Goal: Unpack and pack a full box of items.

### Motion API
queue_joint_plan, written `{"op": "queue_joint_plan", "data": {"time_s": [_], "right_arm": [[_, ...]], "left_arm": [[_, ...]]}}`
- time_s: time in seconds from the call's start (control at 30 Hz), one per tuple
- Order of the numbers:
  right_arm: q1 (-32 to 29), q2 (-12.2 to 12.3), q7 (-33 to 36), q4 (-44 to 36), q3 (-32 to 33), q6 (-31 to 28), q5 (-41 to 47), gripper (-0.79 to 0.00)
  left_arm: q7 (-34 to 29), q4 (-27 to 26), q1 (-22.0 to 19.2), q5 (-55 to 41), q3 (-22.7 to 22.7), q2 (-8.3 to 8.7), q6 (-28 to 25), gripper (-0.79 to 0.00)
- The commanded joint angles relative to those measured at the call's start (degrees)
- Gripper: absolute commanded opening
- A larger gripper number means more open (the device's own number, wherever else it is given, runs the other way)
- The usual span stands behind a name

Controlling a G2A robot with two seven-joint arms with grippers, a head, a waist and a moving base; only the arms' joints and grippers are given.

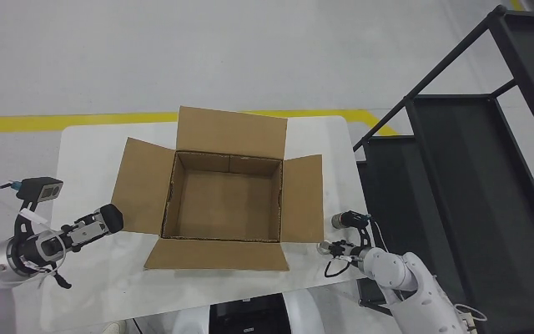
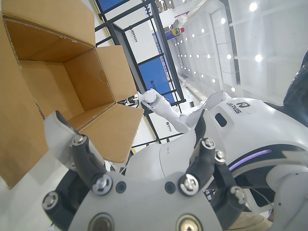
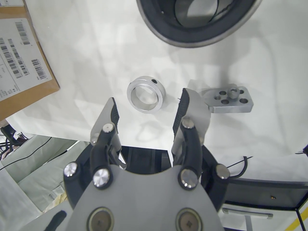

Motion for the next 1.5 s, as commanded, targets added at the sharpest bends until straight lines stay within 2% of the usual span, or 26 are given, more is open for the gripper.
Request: {"op": "queue_joint_plan", "data": {"time_s": [0.0, 0.07, 0.1, 0.2, 0.3, 0.37, 0.87, 1.07, 1.17, 1.23, 1.47], "right_arm": [[0.2, 0.0, -0.1, 0.4, -0.1, 0.4, -0.1, -0.296], [0.6, 0.0, -0.3, 1.0, -0.1, 0.7, 0.3, -0.228], [0.8, 0.0, -0.4, 1.3, -0.2, 0.8, 0.5, -0.219], [1.4, 0.0, -0.5, 2.3, -0.4, 1.1, 0.7, -0.268], [2.1, 0.0, -0.6, 3.2, -1.1, 1.3, 0.4, -0.4], [2.6, 0.0, -0.6, 3.9, -1.5, 1.5, 0.2, -0.44], [2.9, 0.3, -0.4, 4.6, -2.0, 1.2, 0.2, -0.459], [3.4, 0.4, -0.5, 5.4, -2.8, 1.3, 0.1, -0.579], [3.7, 0.4, -0.7, 5.7, -3.0, 1.5, 0.1, -0.683], [3.8, 0.4, -0.9, 6.0, -3.1, 1.8, -0.1, -0.785], [2.1, 0.8, -1.4, 3.5, -1.2, 1.3, -0.4, -0.785]], "left_arm": [[0.0, 0.0, 0.0, 0.0, 0.0, 0.0, 0.0, 0.0], [0.0, 0.0, 0.0, 0.0, 0.0, 0.0, 0.0, 0.0], [0.0, 0.0, 0.0, 0.0, 0.0, 0.0, 0.0, 0.0], [0.0, 0.0, 0.0, 0.0, 0.0, 0.0, 0.0, 0.0], [0.0, 0.0, 0.0, 0.0, 0.0, 0.0, 0.0, 0.0], [0.0, 0.0, 0.0, 0.0, 0.0, 0.0, 0.0, 0.0], [0.0, 0.0, 0.0, 0.0, 0.0, 0.0, 0.0, 0.0], [0.0, 0.0, 0.0, 0.0, 0.0, 0.0, 0.0, 0.0], [0.0, 0.0, 0.0, 0.0, 0.0, 0.0, 0.0, 0.0], [0.0, 0.0, 0.0, 0.0, 0.0, 0.0, 0.0, 0.0], [0.0, 0.0, 0.0, 0.0, 0.0, 0.0, 0.0, 0.0]]}}
